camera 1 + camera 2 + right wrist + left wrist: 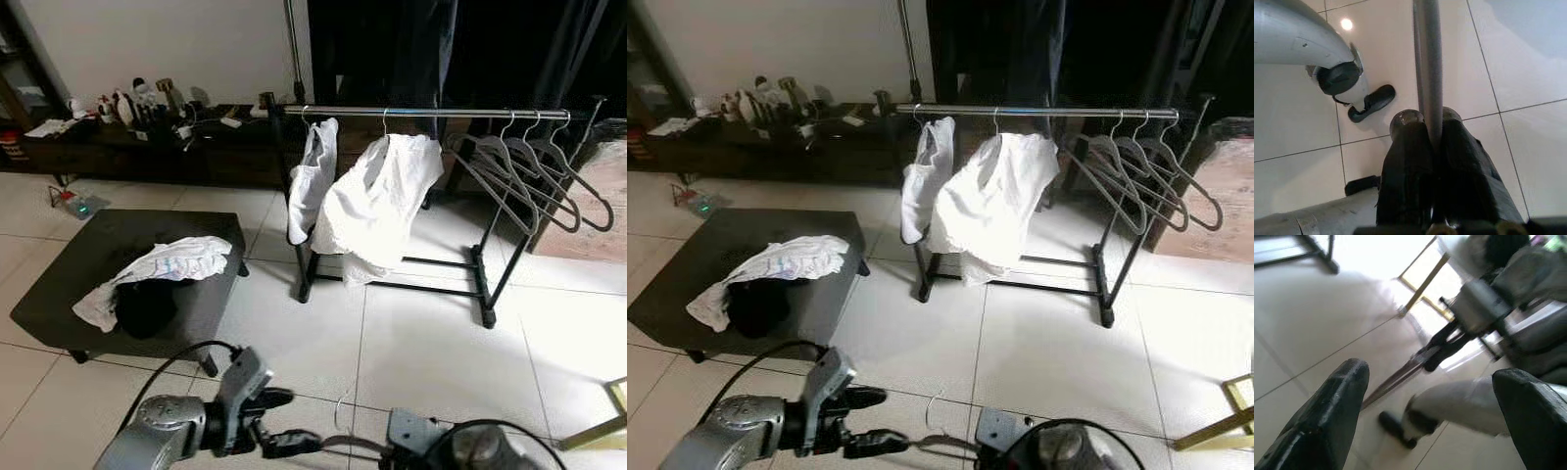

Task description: Hang hanger

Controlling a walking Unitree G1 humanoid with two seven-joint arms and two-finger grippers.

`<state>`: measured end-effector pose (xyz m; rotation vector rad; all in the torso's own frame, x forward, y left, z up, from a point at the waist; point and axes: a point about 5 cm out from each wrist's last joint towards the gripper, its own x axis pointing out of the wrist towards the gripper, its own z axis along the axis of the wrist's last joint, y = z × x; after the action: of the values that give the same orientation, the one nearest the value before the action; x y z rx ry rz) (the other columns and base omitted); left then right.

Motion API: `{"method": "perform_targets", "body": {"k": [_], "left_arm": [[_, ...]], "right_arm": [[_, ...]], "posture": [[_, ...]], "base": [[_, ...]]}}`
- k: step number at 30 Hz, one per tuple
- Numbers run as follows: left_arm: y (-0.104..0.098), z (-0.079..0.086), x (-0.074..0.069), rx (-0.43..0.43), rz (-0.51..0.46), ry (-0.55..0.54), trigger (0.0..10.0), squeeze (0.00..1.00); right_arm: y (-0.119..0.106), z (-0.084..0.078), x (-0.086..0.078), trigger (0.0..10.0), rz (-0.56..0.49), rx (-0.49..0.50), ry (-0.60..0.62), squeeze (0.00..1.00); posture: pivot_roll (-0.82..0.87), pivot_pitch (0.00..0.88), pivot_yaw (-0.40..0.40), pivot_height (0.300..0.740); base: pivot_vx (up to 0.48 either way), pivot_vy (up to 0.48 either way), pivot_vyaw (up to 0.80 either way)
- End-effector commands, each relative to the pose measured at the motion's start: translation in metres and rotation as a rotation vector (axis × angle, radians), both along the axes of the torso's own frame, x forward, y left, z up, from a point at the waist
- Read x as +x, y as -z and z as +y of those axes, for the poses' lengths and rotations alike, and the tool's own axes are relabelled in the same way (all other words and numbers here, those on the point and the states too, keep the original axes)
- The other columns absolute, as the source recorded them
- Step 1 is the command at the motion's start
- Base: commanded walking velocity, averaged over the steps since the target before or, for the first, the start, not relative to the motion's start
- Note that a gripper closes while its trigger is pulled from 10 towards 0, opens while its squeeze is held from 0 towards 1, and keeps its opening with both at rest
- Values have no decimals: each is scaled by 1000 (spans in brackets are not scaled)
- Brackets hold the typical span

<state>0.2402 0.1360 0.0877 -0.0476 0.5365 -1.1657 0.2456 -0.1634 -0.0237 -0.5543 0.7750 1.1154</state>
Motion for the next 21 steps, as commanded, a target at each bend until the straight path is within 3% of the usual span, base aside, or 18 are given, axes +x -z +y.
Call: {"method": "perform_targets", "body": {"k": [1,6,9,11,15,21], "left_arm": [[-3,11,-2,15,32,-21,10000,0],[-1,13,-1,35,50,-8,10000,0],[12,16,9,159,42,-41,10000,0],[14,16,10,171,41,-42,10000,0],[3,15,30,246,-168,-106,10000,0],[-11,28,26,358,-287,145,10000,0]], "right_arm": [[4,5,-7,10000,27,-4,-46,0],[4,7,-8,10000,33,-3,-59,0],[3,9,-7,10000,34,-1,-76,0],[3,9,-7,10000,34,-1,-78,0],[1,9,-7,10000,16,-13,-103,0],[-2,9,-12,10000,39,-6,-196,0]], "posture": [[-79,82,74,740],[-79,84,74,740],[-83,85,77,740],[-83,85,77,740],[-94,86,77,740],[-93,92,81,740]], "base": [[0,0,0],[0,0,0],[0,0,0],[0,0,0],[0,0,0],[0,0,0]]}}
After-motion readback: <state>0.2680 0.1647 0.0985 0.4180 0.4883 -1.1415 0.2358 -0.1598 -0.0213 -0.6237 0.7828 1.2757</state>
